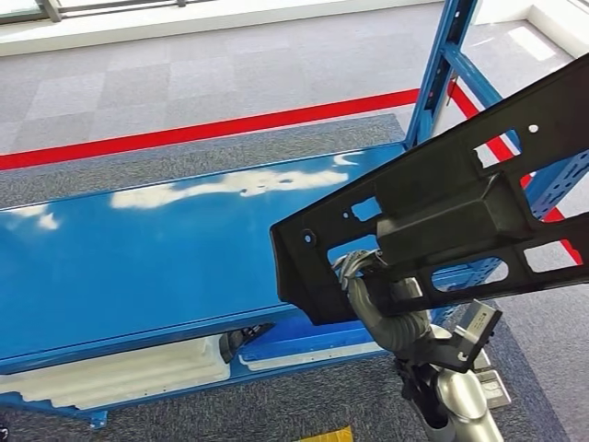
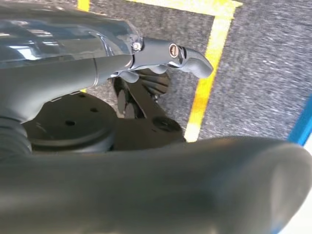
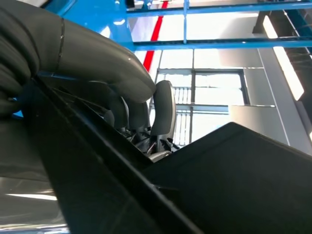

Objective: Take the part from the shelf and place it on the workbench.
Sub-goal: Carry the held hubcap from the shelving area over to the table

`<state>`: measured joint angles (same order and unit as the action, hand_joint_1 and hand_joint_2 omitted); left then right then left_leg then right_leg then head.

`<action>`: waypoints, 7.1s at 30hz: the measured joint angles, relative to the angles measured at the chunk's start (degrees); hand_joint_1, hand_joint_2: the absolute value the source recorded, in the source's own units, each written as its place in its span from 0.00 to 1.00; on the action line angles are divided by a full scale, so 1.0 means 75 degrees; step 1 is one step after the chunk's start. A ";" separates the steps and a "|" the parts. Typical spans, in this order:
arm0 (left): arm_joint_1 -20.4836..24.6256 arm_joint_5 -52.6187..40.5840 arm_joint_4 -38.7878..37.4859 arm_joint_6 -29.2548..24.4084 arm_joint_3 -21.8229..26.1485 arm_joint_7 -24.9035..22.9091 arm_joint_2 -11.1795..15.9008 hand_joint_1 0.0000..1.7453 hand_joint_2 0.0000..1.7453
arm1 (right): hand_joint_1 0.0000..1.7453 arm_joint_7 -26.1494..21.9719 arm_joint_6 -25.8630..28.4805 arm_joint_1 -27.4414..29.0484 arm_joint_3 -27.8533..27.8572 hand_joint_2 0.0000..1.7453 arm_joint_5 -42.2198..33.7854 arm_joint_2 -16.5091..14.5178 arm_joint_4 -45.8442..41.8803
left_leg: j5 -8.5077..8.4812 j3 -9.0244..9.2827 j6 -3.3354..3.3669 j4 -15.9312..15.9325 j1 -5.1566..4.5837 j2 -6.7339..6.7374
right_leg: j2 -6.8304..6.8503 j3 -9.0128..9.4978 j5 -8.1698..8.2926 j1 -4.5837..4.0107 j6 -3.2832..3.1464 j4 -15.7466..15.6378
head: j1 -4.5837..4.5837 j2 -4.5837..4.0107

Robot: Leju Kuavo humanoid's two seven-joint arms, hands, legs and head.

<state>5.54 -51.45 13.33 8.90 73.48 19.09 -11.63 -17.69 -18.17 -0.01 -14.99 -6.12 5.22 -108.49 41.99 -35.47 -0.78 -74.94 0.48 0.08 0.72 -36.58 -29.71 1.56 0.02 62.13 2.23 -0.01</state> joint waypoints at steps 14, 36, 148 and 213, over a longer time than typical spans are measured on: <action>0.0047 -0.0025 -0.0002 0.0005 0.0009 -0.0003 -0.0019 0.00 1.00 | 1.00 0.0052 -0.0031 -0.0037 -0.0125 1.00 -0.0003 0.0211 0.0003 | -0.1489 0.0709 0.0444 0.2311 -0.0117 0.0072 | -0.0061 -0.0525 -0.0953 -0.0049 0.0328 0.1342 | -0.0020 -0.0002; 0.0065 -0.0274 0.0000 -0.0034 -0.0011 -0.0001 -0.0030 0.00 1.00 | 1.00 -0.0620 -0.0405 -0.0140 -0.0195 1.00 0.0045 0.0383 -0.0008 | -0.1082 0.1333 0.0162 0.2144 -0.0097 0.0051 | 0.0051 0.0108 0.0295 -0.0066 0.0042 -0.0395 | 0.0007 -0.0001; -0.0118 -0.0184 0.0006 -0.0905 0.0221 -0.1474 0.0377 0.00 1.00 | 1.00 -0.1411 -0.0547 -0.0277 -0.0683 1.00 0.0813 0.0689 -0.0036 | -0.1557 -0.0001 0.0179 0.1775 -0.0065 -0.0856 | -0.0467 0.0602 -0.0256 0.0045 0.0062 -0.0291 | 0.0015 -0.0002; 0.0018 -0.0023 0.0023 -0.0632 0.0329 -0.1119 0.0613 0.00 1.00 | 1.00 -0.1943 -0.0690 -0.0274 -0.0439 1.00 0.0827 0.0525 -0.0105 | -0.0846 -0.0747 0.0105 0.0204 -0.0060 -0.0152 | 0.0027 0.0698 -0.0332 -0.0017 -0.0009 -0.0359 | -0.0002 -0.0002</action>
<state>5.68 -51.62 13.51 4.15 75.95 10.69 -7.03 -32.26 -23.34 -2.07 -18.28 0.08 9.16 -109.28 35.65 -41.07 0.01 -73.41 0.03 -1.06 0.93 -31.35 -32.20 1.43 -0.05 59.44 2.21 -0.02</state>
